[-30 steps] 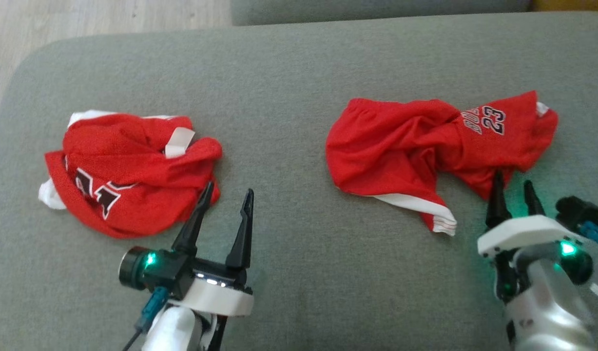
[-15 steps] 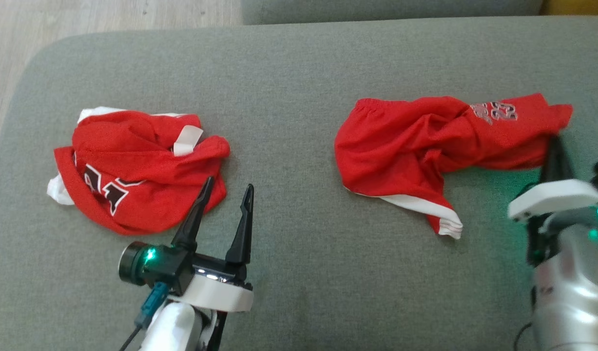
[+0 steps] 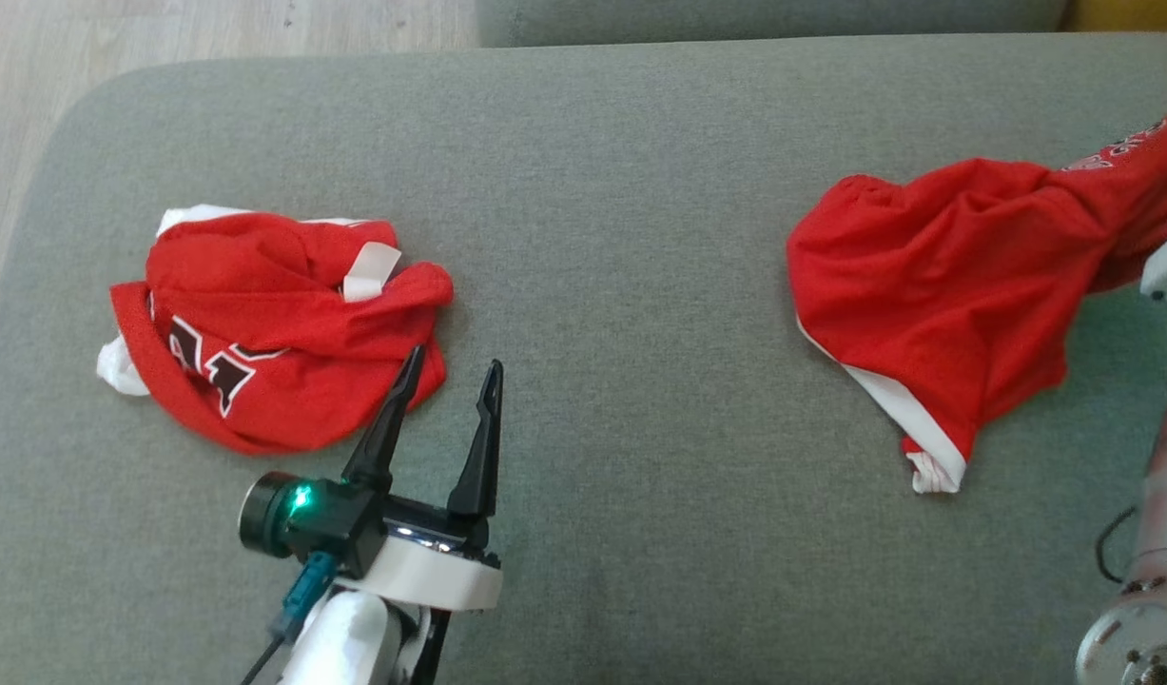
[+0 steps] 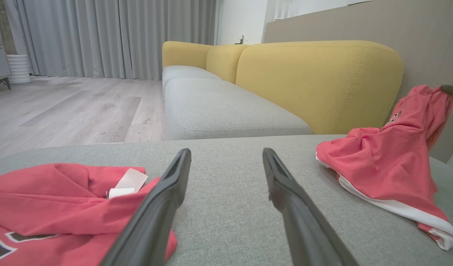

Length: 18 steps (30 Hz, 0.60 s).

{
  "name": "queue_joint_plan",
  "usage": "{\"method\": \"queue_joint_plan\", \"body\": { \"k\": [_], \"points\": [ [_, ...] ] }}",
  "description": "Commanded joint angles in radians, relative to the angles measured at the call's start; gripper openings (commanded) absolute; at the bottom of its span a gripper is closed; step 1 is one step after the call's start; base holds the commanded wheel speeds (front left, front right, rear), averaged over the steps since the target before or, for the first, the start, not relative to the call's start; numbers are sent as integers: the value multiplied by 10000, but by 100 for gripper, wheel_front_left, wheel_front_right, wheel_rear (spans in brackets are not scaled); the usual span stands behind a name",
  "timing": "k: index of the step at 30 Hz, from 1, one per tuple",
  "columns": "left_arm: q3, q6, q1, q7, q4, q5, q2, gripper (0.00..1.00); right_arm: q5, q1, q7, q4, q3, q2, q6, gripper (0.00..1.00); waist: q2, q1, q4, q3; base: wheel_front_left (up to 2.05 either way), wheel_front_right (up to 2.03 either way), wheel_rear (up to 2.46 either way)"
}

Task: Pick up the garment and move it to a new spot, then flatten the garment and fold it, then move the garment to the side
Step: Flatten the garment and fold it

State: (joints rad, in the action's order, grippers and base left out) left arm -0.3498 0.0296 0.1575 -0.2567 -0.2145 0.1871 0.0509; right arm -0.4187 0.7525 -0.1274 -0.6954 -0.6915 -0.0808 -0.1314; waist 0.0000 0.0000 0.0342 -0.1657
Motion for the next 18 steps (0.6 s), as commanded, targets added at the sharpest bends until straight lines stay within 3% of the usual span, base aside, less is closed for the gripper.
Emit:
{"method": "queue_joint_plan", "body": {
  "k": [1,9,12,15,18],
  "points": [
    [292,-25,389,-51,364,101,-7,100,-241,353,100,117,154,-30,7,100,0,0,43,-14,0,0,0],
    [357,-121,294,-51,333,122,-7,100,-302,-247,-771,-242,236,284,7,100,0,0,-120,158,0,0,0],
    [416,-138,249,-51,351,100,-7,100,338,-440,-1061,-630,935,297,7,100,0,0,-251,257,0,0,0],
    [506,-137,177,-51,378,57,-7,100,1710,-845,-1298,-831,2318,301,7,100,0,0,-502,385,0,0,0],
    [562,-125,102,-51,404,43,-7,100,3354,-1698,-1335,-6,4070,303,7,100,0,0,-761,468,0,0,0]
  ]
}}
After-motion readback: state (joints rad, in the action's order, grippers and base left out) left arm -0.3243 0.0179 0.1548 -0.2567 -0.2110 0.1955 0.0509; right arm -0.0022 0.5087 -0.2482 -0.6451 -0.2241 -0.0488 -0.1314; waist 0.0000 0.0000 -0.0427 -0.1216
